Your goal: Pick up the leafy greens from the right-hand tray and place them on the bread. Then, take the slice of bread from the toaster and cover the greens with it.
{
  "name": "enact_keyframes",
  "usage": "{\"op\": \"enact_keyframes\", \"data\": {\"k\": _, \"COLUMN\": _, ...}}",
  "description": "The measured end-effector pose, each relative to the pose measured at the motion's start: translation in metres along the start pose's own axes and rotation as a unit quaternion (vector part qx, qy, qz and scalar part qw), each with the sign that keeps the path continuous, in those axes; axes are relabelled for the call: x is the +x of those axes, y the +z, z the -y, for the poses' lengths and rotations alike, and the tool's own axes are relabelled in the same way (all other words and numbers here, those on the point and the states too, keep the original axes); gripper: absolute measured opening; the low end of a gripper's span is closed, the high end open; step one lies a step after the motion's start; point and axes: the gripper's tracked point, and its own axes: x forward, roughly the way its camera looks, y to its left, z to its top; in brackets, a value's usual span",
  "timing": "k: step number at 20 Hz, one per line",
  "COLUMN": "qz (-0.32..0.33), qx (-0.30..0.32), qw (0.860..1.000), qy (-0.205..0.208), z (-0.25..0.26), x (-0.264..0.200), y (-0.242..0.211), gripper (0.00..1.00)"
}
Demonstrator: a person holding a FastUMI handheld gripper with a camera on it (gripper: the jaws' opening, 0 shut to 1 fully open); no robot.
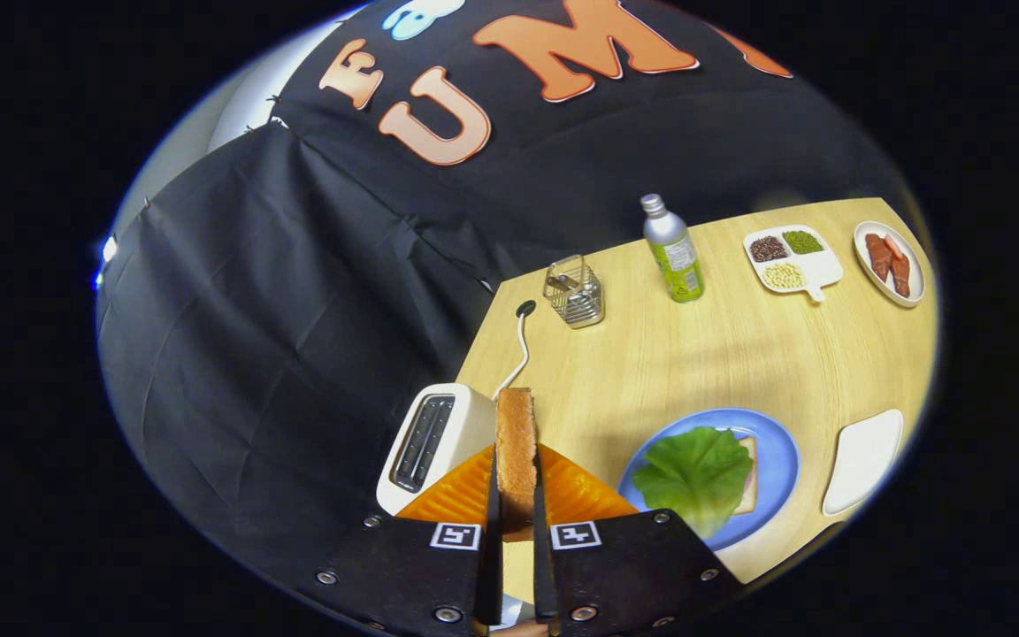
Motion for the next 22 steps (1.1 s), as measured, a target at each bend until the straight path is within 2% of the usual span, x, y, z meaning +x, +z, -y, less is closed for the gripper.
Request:
{"op": "enact_keyframes", "data": {"k": 8, "qz": -0.002, "qx": 0.011, "qw": 1.000, "qy": 0.001, "z": 0.058, "x": -0.002, "y": -0.023, "gripper": 0.14}}
{"op": "enact_keyframes", "data": {"k": 15, "qz": -0.002, "qx": 0.029, "qw": 1.000, "qy": 0.000, "z": 0.090, "x": 0.010, "y": -0.045, "gripper": 0.15}}
{"op": "enact_keyframes", "data": {"k": 19, "qz": -0.006, "qx": 0.030, "qw": 0.999, "qy": -0.028, "z": 0.119, "x": 0.026, "y": -0.062, "gripper": 0.15}}
{"op": "enact_keyframes", "data": {"k": 22, "qz": -0.006, "qx": 0.034, "qw": 0.999, "qy": -0.029, "z": 0.127, "x": 0.033, "y": -0.067, "gripper": 0.15}}
